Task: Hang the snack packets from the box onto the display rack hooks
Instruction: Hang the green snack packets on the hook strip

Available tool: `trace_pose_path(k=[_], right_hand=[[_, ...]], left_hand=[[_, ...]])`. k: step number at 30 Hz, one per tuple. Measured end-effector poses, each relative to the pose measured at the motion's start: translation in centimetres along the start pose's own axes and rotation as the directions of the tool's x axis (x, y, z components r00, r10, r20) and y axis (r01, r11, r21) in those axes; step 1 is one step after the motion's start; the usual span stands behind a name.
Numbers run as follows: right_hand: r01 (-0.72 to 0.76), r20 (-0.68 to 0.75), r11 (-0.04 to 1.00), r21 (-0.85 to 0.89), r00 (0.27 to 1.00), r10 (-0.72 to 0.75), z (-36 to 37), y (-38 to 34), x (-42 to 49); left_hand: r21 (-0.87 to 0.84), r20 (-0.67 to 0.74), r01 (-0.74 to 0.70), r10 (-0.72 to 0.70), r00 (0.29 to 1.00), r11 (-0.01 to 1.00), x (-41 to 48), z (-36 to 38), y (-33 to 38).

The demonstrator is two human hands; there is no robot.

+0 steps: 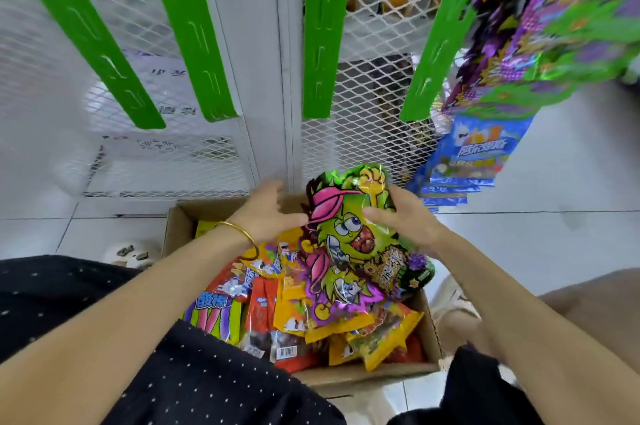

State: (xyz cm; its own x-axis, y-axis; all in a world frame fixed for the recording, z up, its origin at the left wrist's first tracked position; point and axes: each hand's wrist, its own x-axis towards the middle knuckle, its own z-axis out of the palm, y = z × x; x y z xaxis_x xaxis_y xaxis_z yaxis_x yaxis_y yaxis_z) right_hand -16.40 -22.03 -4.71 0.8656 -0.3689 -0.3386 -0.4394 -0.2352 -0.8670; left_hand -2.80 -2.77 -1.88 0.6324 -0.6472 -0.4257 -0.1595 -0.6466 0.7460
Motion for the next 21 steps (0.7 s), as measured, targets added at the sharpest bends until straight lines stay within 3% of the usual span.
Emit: trace_pose_path(k=[4, 7, 9, 11, 14, 16, 21], right_hand=[[0.016, 0.011, 0.952, 0.306, 1.0, -0.02, -1.8, -0.8, -2.2], [0.023, -0.005, 0.935, 0.353, 1.0, -0.023, -3.0, -1.8, -3.8], [0.087, -0.151, 0.983, 0.16, 0.987, -0.062, -4.5, -3.0, -4.8], [0.207, -0.278, 0.973, -0.101, 0.933, -0.228, -6.5, -4.9, -5.8], [0.351, -0.185, 0.859, -0.372, 0.879, -0.439, -8.6, -9.7, -7.6], [0.392, -0.148, 0.815, -0.428, 0.859, -0.491, -9.4, -13.2, -8.5], [0.431, -0.234, 0.756, -0.493, 0.771, -0.592, -14.2, -20.7, -11.0]], left_hand=[[-0.148, -0.061, -0.136, 0.129, 0.99, 0.979, -0.2, 0.6, 2.5], [-0.173, -0.154, -0.248, 0.222, 0.963, 0.953, -1.0, 0.3, 5.0], [-0.137, -0.17, -0.319, 0.295, 0.94, 0.938, -1.7, -0.4, 6.7], [-0.036, -0.106, -0.392, 0.386, 0.916, 0.919, -2.7, -1.3, 9.0], [0.107, -0.029, -0.482, 0.487, 0.873, 0.87, -3.8, -2.5, 13.2], [0.186, -0.017, -0.522, 0.534, 0.845, 0.832, -4.7, -3.3, 16.4], [0.346, 0.024, -0.627, 0.662, 0.75, 0.698, -7.2, -6.9, 25.8]])
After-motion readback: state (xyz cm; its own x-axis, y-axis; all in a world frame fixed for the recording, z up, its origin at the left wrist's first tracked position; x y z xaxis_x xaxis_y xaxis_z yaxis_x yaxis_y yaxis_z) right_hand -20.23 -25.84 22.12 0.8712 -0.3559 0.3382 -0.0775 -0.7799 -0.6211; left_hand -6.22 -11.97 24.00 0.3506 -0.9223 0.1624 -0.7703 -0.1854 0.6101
